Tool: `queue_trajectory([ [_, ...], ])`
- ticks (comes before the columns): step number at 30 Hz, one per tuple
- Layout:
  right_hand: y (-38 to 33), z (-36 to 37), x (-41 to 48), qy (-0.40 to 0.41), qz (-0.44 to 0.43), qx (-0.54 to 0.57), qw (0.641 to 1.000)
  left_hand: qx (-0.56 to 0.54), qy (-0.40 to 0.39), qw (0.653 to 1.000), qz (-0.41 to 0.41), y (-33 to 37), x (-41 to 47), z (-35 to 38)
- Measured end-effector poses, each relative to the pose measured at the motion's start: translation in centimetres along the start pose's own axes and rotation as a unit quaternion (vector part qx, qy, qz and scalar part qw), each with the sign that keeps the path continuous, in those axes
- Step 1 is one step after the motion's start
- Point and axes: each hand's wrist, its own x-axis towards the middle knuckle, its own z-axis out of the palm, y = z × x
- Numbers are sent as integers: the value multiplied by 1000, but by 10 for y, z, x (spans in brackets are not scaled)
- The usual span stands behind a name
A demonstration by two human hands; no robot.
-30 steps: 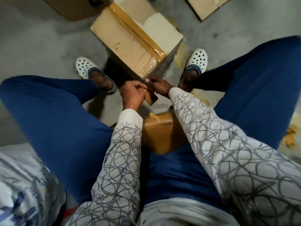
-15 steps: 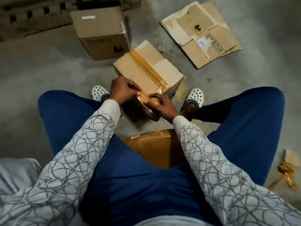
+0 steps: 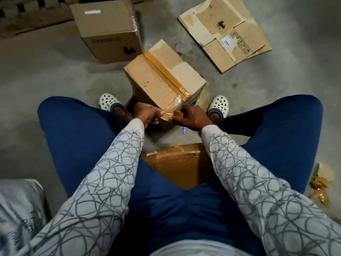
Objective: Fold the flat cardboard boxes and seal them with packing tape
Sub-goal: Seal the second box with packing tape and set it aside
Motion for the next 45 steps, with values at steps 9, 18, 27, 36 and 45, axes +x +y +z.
queue_trajectory([
  [9, 45, -47, 27, -59, -55, -173, 982, -205, 120, 965, -112, -53, 20, 67],
  [18, 47, -54, 66, -15, -52, -207, 977, -211, 160, 963, -60, -59, 32, 68],
  [27, 19, -29, 88, 22, -115, -337, 934, -311, 257, 907, -122, -58, 43, 84],
  [36, 8, -15, 96, 0, -105, -374, 922, -362, 170, 897, -188, -59, 55, 82],
  [45, 15, -11, 91, 45, -95, -401, 910, -78, 295, 932, -197, -56, 45, 63],
])
